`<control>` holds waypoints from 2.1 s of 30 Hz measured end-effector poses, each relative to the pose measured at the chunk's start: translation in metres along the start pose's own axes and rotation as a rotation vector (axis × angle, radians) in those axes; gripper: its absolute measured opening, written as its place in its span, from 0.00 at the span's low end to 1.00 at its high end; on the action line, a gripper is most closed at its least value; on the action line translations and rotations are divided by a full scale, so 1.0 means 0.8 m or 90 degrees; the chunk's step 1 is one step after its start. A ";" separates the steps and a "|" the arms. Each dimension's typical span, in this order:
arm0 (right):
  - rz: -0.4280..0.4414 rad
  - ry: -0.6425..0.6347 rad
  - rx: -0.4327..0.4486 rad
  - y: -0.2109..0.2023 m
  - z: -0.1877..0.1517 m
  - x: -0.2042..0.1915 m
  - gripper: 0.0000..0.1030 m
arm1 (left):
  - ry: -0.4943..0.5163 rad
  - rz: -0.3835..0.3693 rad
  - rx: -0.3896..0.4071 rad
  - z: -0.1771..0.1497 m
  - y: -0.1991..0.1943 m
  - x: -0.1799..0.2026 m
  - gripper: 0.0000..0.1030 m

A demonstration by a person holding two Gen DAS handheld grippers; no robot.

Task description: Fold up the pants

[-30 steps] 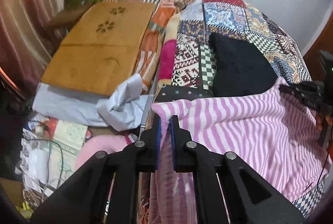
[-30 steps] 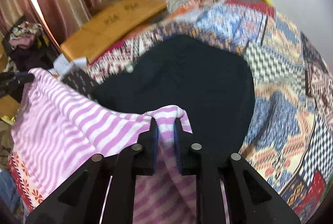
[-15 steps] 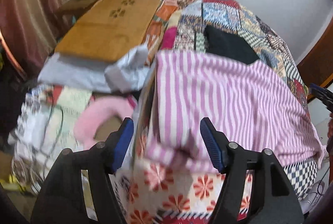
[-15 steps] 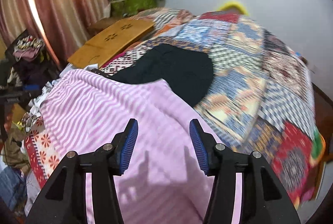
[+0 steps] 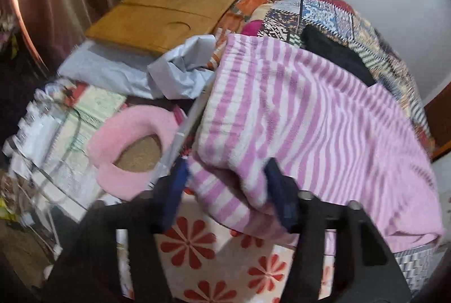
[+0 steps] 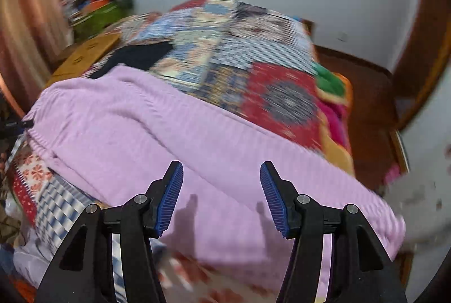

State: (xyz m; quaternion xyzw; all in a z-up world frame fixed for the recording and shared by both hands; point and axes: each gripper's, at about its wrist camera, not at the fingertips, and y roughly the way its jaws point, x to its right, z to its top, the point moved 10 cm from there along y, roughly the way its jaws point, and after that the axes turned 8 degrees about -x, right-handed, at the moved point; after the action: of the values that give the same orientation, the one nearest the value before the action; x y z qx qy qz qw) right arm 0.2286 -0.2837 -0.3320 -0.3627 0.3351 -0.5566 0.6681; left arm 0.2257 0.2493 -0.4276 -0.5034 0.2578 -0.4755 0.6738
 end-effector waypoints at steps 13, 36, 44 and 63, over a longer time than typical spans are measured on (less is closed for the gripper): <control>-0.113 0.179 0.026 -0.068 -0.083 0.150 0.52 | -0.005 0.056 0.000 -0.010 -0.009 -0.058 0.07; 0.028 0.415 -0.005 -0.042 -0.210 0.228 0.60 | 0.344 -0.060 0.093 -0.007 -0.132 0.376 0.62; 0.142 0.497 -0.023 -0.013 -0.210 0.214 0.60 | 0.479 -0.147 -0.018 -0.105 -0.058 0.533 0.63; 0.182 0.542 0.063 0.014 -0.160 0.226 0.19 | 0.509 -0.176 -0.086 -0.176 -0.010 0.543 0.67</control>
State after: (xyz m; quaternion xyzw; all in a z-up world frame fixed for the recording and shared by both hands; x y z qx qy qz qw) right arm 0.1530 -0.4752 -0.4150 -0.0189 0.5999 -0.5738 0.5573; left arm 0.2864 -0.2034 -0.4135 -0.3522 0.4595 -0.7012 0.4161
